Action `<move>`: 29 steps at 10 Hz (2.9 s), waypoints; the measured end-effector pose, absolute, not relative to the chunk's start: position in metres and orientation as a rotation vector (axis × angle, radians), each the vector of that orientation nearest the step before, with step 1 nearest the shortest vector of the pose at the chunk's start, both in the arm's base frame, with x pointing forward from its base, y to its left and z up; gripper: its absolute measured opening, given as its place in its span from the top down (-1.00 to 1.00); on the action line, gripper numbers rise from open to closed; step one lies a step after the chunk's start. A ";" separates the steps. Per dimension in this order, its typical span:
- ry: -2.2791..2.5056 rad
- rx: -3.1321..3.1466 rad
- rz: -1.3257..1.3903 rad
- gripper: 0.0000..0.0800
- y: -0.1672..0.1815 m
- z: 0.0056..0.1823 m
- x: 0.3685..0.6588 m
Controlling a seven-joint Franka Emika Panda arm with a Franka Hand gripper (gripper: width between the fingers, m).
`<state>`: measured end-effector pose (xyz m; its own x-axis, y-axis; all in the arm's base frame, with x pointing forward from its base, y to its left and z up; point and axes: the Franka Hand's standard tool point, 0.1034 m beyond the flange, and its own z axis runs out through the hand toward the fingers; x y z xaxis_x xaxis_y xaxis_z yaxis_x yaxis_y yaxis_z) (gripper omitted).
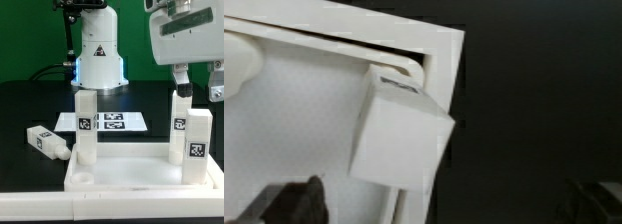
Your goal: Assemble desk
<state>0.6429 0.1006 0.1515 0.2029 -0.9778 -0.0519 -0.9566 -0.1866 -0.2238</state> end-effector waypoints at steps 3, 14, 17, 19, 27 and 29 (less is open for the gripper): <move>1.856 -2.269 -0.150 -0.62 0.100 0.150 0.643; 0.787 -2.852 -0.361 -0.62 0.012 0.176 0.616; 0.133 -3.007 -0.391 -0.62 -0.038 0.182 0.598; -0.055 -3.031 -0.403 -0.62 -0.047 0.181 0.598; -0.887 -2.977 -0.230 -0.62 -0.099 0.141 0.527; -0.978 -2.969 -0.242 -0.62 -0.101 0.139 0.526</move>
Offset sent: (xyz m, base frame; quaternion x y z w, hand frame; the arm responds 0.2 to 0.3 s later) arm 0.0000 0.0000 0.0000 0.0000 0.0000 0.0000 1.0000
